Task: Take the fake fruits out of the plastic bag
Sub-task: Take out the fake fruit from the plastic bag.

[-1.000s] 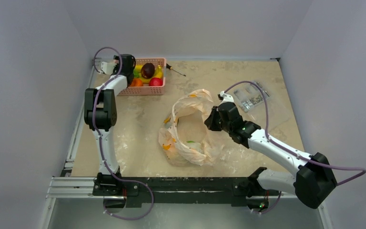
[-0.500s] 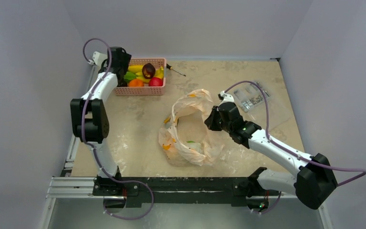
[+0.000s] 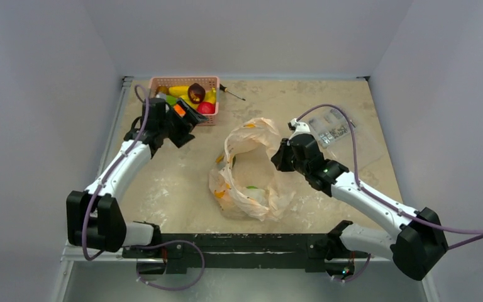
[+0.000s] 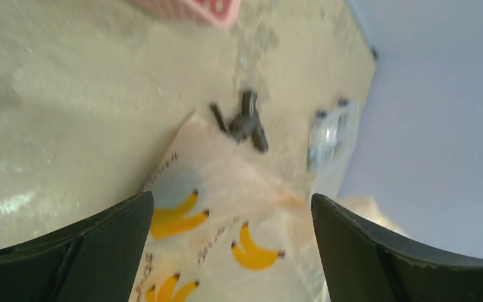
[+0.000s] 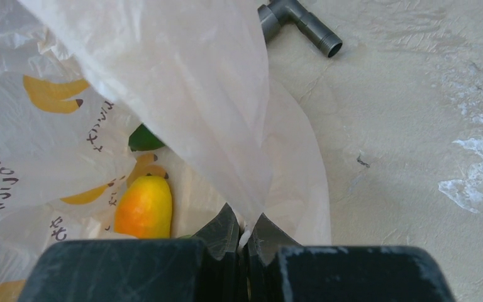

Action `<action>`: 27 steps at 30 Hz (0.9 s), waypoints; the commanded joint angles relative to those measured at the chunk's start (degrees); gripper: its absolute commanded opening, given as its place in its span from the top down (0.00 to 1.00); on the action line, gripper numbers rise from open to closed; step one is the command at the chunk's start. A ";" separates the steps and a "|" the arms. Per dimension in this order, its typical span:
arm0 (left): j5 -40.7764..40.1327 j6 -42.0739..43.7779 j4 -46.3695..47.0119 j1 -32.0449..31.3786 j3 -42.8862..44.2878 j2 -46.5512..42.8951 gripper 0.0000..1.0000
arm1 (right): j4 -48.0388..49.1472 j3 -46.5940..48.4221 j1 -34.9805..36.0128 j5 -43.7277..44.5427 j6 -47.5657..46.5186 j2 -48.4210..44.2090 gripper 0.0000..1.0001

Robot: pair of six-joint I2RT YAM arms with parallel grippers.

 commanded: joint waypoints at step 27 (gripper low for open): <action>26.63 8.84 -13.81 -11.64 -10.57 -46.72 0.08 | -1.30 22.53 2.88 -8.43 -10.33 4.90 1.00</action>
